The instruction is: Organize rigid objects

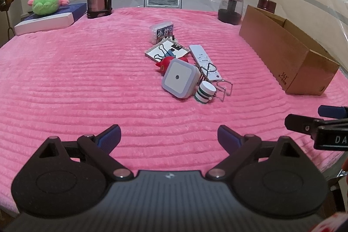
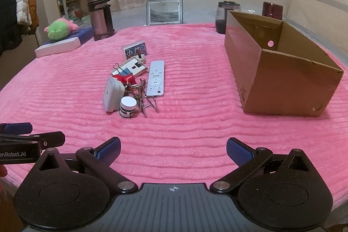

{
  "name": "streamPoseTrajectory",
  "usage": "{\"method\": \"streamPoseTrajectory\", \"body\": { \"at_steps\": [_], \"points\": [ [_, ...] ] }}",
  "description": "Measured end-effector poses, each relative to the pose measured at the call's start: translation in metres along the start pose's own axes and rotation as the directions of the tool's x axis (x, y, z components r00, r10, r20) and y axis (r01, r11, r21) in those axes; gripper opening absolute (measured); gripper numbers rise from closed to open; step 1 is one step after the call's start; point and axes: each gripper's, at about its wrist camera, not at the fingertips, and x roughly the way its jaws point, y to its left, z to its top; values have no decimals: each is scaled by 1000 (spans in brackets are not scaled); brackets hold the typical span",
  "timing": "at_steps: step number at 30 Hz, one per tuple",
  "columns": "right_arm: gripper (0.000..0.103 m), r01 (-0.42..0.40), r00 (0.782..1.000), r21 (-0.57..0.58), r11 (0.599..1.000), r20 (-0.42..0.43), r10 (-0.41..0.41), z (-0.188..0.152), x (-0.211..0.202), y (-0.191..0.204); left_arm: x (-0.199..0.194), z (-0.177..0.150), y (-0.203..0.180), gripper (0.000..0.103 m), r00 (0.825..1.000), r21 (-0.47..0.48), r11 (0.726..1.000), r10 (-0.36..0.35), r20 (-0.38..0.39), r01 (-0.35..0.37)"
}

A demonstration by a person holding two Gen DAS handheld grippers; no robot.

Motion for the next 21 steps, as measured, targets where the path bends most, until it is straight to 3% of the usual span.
{"method": "streamPoseTrajectory", "body": {
  "at_steps": [12, 21],
  "points": [
    [100, -60, 998, -108, 992, 21, 63, 7, 41, 2, 38, 17, 14, 93, 1000, 63, 998, -24, -2, 24],
    [82, -140, 989, -206, 968, 7, 145, 19, 87, 5, 78, 31, 19, 93, 997, 130, 988, -77, -6, 77]
  ]
}}
